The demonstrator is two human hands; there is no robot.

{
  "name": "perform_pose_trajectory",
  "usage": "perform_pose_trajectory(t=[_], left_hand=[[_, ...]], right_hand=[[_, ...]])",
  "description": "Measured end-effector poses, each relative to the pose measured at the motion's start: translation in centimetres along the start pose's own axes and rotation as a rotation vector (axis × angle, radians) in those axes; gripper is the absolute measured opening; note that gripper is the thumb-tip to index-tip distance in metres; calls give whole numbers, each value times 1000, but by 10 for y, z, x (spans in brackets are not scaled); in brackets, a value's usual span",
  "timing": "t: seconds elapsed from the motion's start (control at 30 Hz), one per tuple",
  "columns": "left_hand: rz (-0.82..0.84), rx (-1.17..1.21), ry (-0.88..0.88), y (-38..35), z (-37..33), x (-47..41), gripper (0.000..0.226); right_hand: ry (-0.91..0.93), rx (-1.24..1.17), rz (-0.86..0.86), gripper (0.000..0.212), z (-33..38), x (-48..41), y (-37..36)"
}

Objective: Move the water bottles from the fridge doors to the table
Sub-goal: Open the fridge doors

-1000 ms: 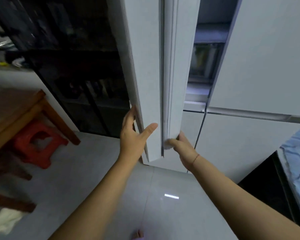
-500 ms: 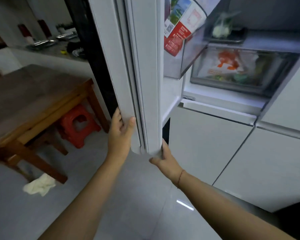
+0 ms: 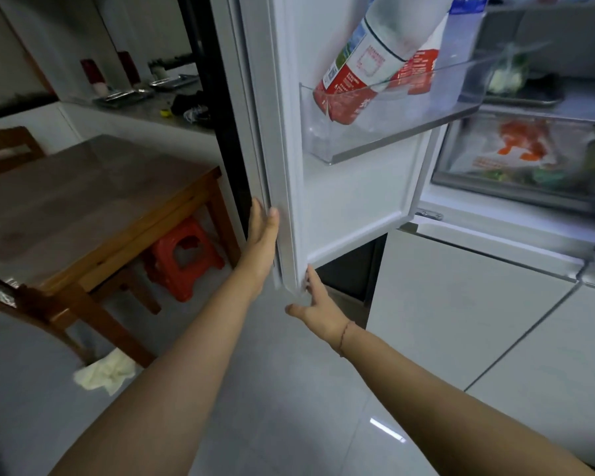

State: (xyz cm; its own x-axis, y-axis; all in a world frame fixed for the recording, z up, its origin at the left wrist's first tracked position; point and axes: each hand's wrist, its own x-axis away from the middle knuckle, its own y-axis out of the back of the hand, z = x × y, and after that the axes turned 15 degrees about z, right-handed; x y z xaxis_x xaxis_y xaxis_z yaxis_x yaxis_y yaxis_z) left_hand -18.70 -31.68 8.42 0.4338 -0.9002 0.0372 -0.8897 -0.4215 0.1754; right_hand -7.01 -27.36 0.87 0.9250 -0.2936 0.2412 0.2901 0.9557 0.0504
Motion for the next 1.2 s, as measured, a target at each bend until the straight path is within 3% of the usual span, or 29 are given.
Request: perform_pose_trajectory(t=[0.23,0.53,0.63,0.73,0.87,1.0,1.1,1.2], left_hand=[[4,-4,5,9,9,-11,73],[-7,-2,10,12,11,-19,72],[-64,14,-5,-1,12,-17,84],[-190,33,43,-39,24,-5,82],[-239,65,130,-94,56,11,93],[-342,174,373,-147,68,6,92],[-224,217,492,-200,64,-1,90],[-92,175,429,-253,49,-20,82]], right_hand=[[-7,4,-8,102,4,-32,-5],[-1,15,-15,96,5,-35,0],[-9,-12,3,94,3,-28,6],[-9,-46,-22,90,2,-10,23],[-34,-72,-126,88,-16,31,72],[-43,-111,-256,83,-37,83,142],[-57,-121,-356,81,-50,125,192],[-72,-136,-448,79,-65,162,236]])
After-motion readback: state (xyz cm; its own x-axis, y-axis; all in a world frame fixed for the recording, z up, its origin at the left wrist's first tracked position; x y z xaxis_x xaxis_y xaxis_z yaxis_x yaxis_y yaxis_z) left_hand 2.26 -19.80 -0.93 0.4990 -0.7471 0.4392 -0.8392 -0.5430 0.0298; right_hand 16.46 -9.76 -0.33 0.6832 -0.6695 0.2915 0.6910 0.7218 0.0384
